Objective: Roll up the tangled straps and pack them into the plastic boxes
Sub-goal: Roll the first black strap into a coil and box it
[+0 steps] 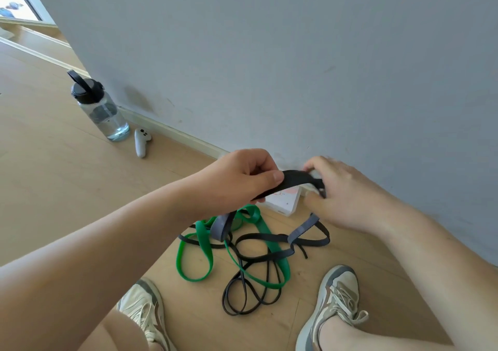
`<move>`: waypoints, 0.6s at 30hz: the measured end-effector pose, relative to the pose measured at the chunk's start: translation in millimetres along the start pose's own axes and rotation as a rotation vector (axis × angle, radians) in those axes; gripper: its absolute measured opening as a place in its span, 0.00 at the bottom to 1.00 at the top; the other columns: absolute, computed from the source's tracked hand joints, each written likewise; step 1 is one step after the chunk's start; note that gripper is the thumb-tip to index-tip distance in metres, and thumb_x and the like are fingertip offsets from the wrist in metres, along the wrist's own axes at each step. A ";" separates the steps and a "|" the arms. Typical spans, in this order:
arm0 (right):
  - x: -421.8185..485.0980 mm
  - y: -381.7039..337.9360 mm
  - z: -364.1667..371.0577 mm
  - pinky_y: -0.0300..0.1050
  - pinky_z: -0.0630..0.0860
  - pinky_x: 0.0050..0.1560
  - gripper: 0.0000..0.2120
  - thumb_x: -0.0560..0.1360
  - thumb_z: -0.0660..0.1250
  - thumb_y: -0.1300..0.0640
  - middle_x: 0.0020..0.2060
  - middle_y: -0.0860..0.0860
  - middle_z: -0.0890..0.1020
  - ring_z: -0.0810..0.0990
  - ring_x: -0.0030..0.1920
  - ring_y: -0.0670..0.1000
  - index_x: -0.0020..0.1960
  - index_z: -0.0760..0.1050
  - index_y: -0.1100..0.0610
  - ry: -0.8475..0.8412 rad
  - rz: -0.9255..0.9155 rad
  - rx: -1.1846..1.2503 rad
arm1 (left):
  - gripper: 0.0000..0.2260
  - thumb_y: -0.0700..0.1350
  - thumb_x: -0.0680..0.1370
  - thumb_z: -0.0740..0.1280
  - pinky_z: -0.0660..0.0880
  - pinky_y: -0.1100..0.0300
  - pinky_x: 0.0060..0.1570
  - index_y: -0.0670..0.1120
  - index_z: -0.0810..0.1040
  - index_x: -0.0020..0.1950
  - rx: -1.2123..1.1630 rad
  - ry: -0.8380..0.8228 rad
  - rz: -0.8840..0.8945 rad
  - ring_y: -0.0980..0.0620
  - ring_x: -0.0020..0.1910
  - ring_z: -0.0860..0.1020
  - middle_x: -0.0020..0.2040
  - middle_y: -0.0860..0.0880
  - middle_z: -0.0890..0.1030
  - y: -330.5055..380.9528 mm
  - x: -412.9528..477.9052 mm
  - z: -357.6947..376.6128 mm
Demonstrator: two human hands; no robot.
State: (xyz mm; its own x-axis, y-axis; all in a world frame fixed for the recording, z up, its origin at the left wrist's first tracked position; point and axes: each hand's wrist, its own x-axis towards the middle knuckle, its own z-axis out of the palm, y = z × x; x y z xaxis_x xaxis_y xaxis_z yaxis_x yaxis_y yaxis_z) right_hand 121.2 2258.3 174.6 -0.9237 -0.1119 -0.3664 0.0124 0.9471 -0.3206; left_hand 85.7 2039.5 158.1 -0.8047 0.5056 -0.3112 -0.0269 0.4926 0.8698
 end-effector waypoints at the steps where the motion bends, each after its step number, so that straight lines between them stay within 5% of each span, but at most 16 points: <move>1: -1.2 -7.2 3.5 0.41 0.66 0.68 0.21 0.79 0.64 0.53 0.67 0.43 0.74 0.71 0.70 0.49 0.71 0.68 0.46 0.042 -0.080 0.040 | 0.08 0.52 0.83 0.67 0.75 0.61 0.35 0.50 0.79 0.46 0.000 0.007 0.003 0.58 0.33 0.78 0.35 0.51 0.82 1.2 0.0 2.9; 5: -2.4 -22.0 10.9 0.29 0.70 0.65 0.32 0.79 0.66 0.62 0.67 0.39 0.77 0.74 0.66 0.39 0.79 0.63 0.44 0.038 -0.276 0.279 | 0.10 0.48 0.83 0.67 0.70 0.71 0.31 0.44 0.79 0.45 -0.045 0.019 0.022 0.60 0.29 0.76 0.34 0.50 0.80 3.1 0.5 9.1; 7: -0.7 -18.1 9.1 0.24 0.68 0.62 0.32 0.80 0.69 0.59 0.67 0.37 0.76 0.75 0.65 0.36 0.80 0.63 0.44 0.005 -0.278 0.285 | 0.09 0.48 0.82 0.68 0.71 0.71 0.32 0.45 0.80 0.45 -0.081 0.010 0.023 0.59 0.31 0.77 0.35 0.50 0.81 2.7 -0.3 7.7; 13: -1.6 -9.2 4.0 0.45 0.79 0.57 0.12 0.80 0.70 0.54 0.50 0.42 0.86 0.82 0.53 0.44 0.61 0.81 0.41 0.011 -0.221 0.236 | 0.06 0.53 0.80 0.72 0.81 0.61 0.41 0.51 0.83 0.50 0.083 -0.122 -0.071 0.58 0.34 0.82 0.37 0.54 0.86 -0.9 -2.0 -12.9; 16: -2.3 -2.3 -0.7 0.32 0.75 0.54 0.10 0.80 0.69 0.53 0.50 0.40 0.85 0.81 0.53 0.41 0.59 0.82 0.41 0.007 -0.179 0.249 | 0.04 0.51 0.79 0.73 0.81 0.55 0.50 0.52 0.84 0.50 0.140 -0.179 -0.099 0.54 0.39 0.84 0.41 0.51 0.87 -4.1 -3.0 -26.5; 18: -2.8 0.0 -1.6 0.33 0.76 0.53 0.09 0.81 0.69 0.51 0.49 0.41 0.85 0.81 0.51 0.43 0.59 0.82 0.40 -0.001 -0.158 0.251 | 0.04 0.48 0.79 0.71 0.82 0.55 0.51 0.54 0.85 0.53 0.186 -0.222 -0.090 0.52 0.43 0.86 0.42 0.52 0.88 -1.9 -4.9 -24.8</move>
State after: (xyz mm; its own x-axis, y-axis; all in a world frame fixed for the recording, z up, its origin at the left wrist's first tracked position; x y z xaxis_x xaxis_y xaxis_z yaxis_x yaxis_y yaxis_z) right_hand 123.2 2259.1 177.0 -0.9213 -0.2528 -0.2955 -0.0374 0.8139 -0.5798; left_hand 75.0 2018.6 167.4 -0.6541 0.5862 -0.4780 0.0333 0.6537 0.7560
